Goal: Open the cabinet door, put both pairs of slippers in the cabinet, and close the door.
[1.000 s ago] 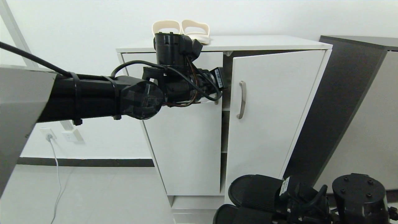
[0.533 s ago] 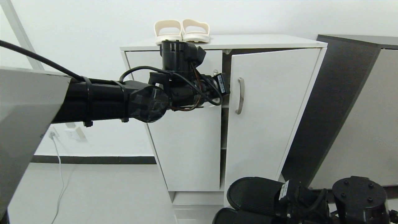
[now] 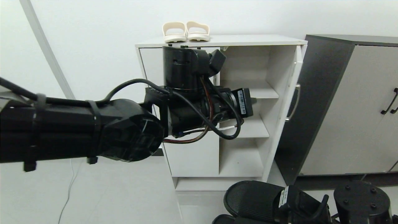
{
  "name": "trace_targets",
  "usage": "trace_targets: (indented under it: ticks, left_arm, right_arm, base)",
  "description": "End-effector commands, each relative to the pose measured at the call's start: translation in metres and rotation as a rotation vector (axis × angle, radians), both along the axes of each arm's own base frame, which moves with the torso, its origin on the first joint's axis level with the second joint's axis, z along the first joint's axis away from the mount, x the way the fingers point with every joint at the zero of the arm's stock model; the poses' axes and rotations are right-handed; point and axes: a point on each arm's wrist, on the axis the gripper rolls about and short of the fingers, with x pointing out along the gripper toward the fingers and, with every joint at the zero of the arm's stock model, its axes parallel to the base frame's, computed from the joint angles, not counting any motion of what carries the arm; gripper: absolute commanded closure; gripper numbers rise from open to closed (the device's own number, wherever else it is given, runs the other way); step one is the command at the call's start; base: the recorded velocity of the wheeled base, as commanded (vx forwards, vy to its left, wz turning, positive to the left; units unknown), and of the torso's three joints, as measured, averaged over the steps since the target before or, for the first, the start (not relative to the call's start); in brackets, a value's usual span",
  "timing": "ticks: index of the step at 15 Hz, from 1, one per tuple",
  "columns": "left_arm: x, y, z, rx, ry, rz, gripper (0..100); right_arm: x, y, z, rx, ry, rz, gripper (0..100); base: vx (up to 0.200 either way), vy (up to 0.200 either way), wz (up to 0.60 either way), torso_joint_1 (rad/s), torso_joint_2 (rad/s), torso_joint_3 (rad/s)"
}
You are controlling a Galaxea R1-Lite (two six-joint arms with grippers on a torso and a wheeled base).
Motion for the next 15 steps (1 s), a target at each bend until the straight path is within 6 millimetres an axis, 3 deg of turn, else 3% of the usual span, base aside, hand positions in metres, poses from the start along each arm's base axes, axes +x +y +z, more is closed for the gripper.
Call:
trace_targets:
  ticks: [1,4,5,6,7,10,11,12,15]
  left_arm:
    - [-0.012,0.028,0.013,-0.015,-0.017,0.037,100]
    - [-0.051,0.089,0.022,-0.019,-0.026,0.114,100]
    - [-0.053,0.090,0.021,-0.019,-0.026,0.115,100]
    - [-0.093,0.129,0.015,-0.014,-0.038,0.153,100]
    - [-0.120,0.151,0.012,-0.018,-0.063,0.170,100]
    - [-0.199,0.204,-0.017,0.026,-0.124,0.202,100]
    - [-0.216,0.216,-0.027,0.061,-0.134,0.228,100]
    - [-0.247,0.237,-0.047,0.128,-0.140,0.297,100]
    - [-0.283,0.260,-0.073,0.199,-0.109,0.478,100]
  right_arm:
    - [0.000,0.000,0.001,0.004,-0.003,0.000,100]
    - [0.002,0.000,0.000,0.002,0.000,-0.010,100]
    - [0.002,0.000,0.000,0.003,0.001,-0.009,100]
    - [0.009,-0.002,0.002,0.010,-0.005,-0.041,100]
    - [0.014,-0.004,0.004,0.020,-0.010,-0.061,100]
    - [0.020,-0.002,0.006,0.029,-0.012,-0.075,100]
    - [0.021,-0.002,0.006,0.028,-0.010,-0.082,100]
    - [0.023,-0.004,0.007,0.031,-0.015,-0.094,100]
    - [0.025,-0.003,0.007,0.036,-0.020,-0.097,100]
  base:
    - [0.000,0.000,0.00,0.000,0.00,0.000]
    - [0.000,0.000,0.00,0.000,0.00,0.000]
    - [0.000,0.000,0.00,0.000,0.00,0.000]
    - [0.000,0.000,0.00,0.000,0.00,0.000]
    - [0.000,0.000,0.00,0.000,0.00,0.000]
    - [0.000,0.000,0.00,0.000,0.00,0.000]
    - [0.000,0.000,0.00,0.000,0.00,0.000]
    - [0.000,0.000,0.00,0.000,0.00,0.000]
    - [0.000,0.000,0.00,0.000,0.00,0.000]
